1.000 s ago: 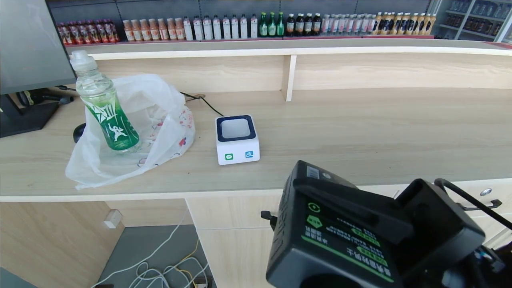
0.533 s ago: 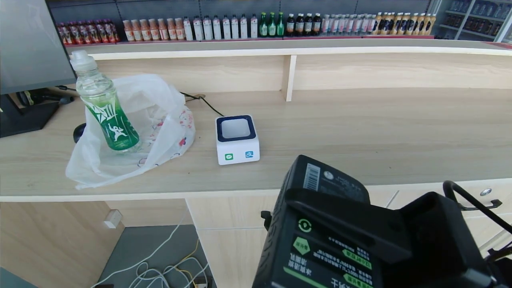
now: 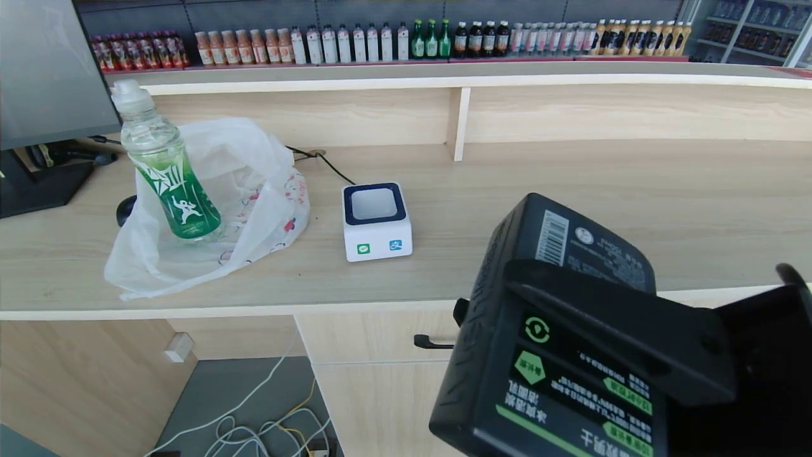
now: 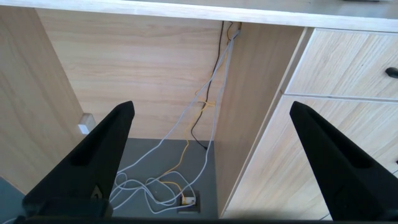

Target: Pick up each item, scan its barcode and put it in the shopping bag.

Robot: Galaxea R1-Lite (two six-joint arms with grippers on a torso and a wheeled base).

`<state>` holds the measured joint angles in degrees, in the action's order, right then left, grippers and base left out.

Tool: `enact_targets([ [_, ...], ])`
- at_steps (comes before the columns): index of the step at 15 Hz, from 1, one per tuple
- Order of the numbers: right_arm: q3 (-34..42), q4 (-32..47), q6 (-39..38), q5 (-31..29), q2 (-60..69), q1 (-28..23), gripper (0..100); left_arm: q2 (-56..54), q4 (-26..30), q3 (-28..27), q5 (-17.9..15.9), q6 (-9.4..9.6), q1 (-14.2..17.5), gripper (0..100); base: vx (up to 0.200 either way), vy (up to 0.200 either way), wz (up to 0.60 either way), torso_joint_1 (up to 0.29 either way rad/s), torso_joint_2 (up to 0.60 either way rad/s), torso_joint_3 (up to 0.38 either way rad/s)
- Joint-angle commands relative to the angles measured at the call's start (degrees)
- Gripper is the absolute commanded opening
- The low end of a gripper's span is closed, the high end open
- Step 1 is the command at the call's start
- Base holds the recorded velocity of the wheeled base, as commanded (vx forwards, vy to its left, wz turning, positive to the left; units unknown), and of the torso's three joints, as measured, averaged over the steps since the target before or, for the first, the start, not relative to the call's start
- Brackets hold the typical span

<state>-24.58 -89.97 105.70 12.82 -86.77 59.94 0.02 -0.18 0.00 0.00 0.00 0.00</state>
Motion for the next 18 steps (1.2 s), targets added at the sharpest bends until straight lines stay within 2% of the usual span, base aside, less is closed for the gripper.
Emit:
enact_targets([
  [1, -0.30, -0.03, 1.08, 0.01, 1.78, 0.00, 0, -0.02, 0.01, 0.00, 0.00, 0.00, 0.00, 100, 0.000, 0.000, 0.00, 0.000, 0.00, 0.000],
  [18, 1.11, -0.03, 1.96, -0.17, 1.26, 1.14, 0, -0.02, -0.08, 0.00, 0.00, 0.00, 0.00, 100, 0.000, 0.000, 0.00, 0.000, 0.00, 0.000],
])
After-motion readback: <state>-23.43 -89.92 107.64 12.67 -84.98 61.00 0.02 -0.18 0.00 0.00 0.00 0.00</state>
